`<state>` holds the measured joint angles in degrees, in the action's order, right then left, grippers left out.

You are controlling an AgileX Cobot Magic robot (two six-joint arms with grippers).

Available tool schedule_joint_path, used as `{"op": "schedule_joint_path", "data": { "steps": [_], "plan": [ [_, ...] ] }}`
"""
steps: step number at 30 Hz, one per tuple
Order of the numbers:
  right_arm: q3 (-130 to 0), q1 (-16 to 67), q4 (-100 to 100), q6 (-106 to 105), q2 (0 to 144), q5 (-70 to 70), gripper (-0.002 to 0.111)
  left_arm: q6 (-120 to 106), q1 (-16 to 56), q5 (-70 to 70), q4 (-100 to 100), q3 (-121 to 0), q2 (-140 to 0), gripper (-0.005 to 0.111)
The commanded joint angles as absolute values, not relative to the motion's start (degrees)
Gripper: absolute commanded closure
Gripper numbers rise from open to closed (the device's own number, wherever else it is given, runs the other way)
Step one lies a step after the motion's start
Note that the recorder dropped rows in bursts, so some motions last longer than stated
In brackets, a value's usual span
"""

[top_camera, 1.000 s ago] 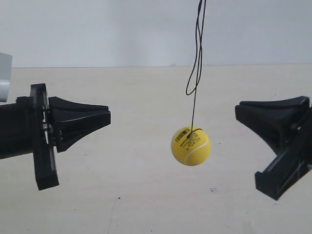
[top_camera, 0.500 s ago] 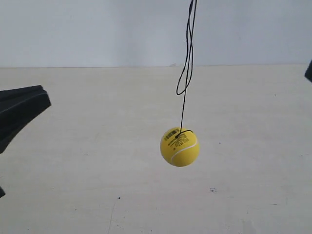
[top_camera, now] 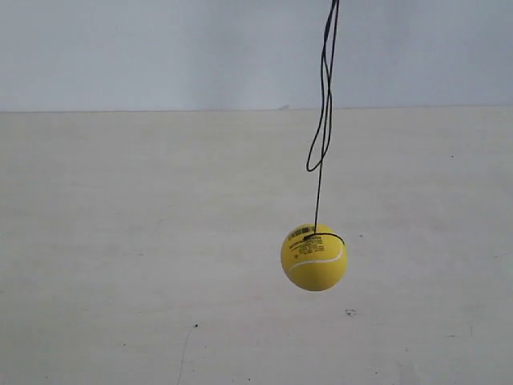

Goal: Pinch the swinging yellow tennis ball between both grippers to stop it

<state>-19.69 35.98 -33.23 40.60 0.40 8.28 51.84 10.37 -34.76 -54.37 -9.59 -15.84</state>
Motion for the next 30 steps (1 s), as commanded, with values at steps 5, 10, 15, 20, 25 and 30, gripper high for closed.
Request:
{"op": "schedule_joint_path", "data": {
  "steps": [5,10,15,20,25,30],
  "plan": [
    [-19.5,36.0,-29.9,40.0,0.0,12.5,0.108,56.8,10.2,-34.0,-53.8,-9.4,-6.6,0.102],
    [-19.5,36.0,-29.9,40.1,0.0,13.7,0.108,56.8,10.2,-34.8,-53.8,-9.4,-2.1,0.102],
    [-19.5,36.0,-29.9,40.1,0.0,15.6,0.108,57.0,10.2,-38.1,-51.3,-9.4,0.0,0.102],
    [-19.5,36.0,-29.9,40.1,0.0,15.7,0.108,57.0,10.2,-44.4,-50.2,-9.4,0.0,0.102],
    [-19.5,36.0,-29.9,40.1,0.0,15.7,0.108,57.0,10.2,-47.2,-50.4,-9.4,0.0,0.102],
    [-19.5,36.0,-29.9,40.1,0.0,15.7,0.108,57.0,10.2,-47.1,-50.4,-9.4,0.0,0.102]
  ]
}}
